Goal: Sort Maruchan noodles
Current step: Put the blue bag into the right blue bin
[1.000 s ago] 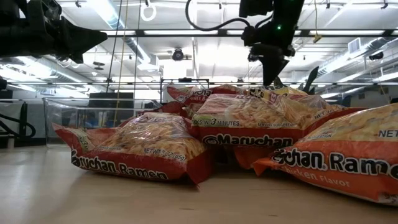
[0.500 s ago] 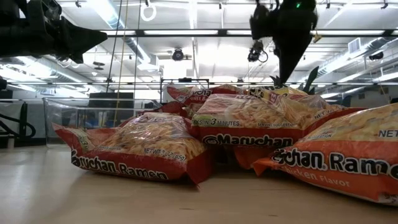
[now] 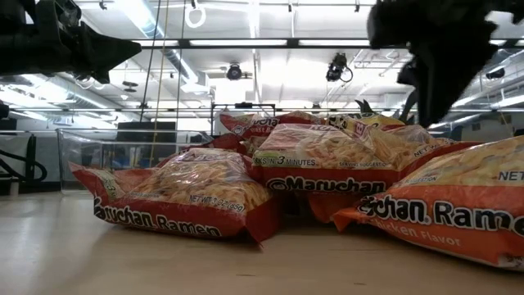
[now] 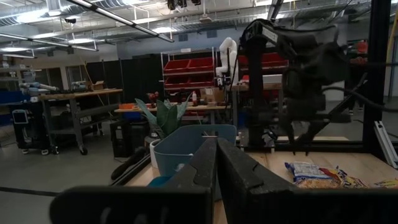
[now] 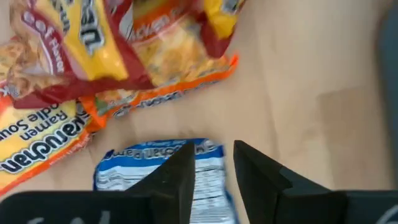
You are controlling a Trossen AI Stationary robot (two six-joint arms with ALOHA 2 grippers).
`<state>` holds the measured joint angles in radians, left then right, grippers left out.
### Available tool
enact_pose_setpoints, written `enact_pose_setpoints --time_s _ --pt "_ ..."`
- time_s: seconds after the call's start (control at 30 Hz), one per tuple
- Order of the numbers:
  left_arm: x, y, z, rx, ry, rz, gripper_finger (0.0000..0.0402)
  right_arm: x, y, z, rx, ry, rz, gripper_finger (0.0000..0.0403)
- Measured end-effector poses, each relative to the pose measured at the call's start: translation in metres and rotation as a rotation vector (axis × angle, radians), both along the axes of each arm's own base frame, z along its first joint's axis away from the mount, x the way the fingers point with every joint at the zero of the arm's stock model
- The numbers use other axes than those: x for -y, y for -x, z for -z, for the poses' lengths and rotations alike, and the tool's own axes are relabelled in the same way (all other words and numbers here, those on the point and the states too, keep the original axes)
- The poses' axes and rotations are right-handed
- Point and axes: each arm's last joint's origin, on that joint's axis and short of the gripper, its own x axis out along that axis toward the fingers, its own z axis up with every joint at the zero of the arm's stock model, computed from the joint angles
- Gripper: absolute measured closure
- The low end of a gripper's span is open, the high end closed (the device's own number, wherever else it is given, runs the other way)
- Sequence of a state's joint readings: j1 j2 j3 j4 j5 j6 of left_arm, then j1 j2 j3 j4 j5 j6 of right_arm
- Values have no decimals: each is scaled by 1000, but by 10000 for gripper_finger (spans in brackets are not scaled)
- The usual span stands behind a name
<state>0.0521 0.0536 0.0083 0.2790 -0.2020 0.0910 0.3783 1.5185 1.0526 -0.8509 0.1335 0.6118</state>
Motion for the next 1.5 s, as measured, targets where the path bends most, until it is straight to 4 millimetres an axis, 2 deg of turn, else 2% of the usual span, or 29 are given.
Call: enact_pose_setpoints --time_s 0.37,0.67,0.87,1.1,1.23,1.37,1.5 --pt "0 0 0 0 0 0 383 1 11 42 32 -26 79 197" --pt "0 0 0 0 0 0 383 5 22 62 24 0 57 205" --pt "0 0 0 0 0 0 383 2 18 57 33 -32 41 219" --pt "0 0 0 0 0 0 383 -25 6 37 185 -78 -133 234" --pt "0 0 0 0 0 0 383 -43 10 39 277 -115 -215 237" --pt "0 0 0 0 0 0 383 -57 16 41 319 -150 -194 237" --pt "0 0 0 0 0 0 383 -65 24 43 325 -103 -207 238"
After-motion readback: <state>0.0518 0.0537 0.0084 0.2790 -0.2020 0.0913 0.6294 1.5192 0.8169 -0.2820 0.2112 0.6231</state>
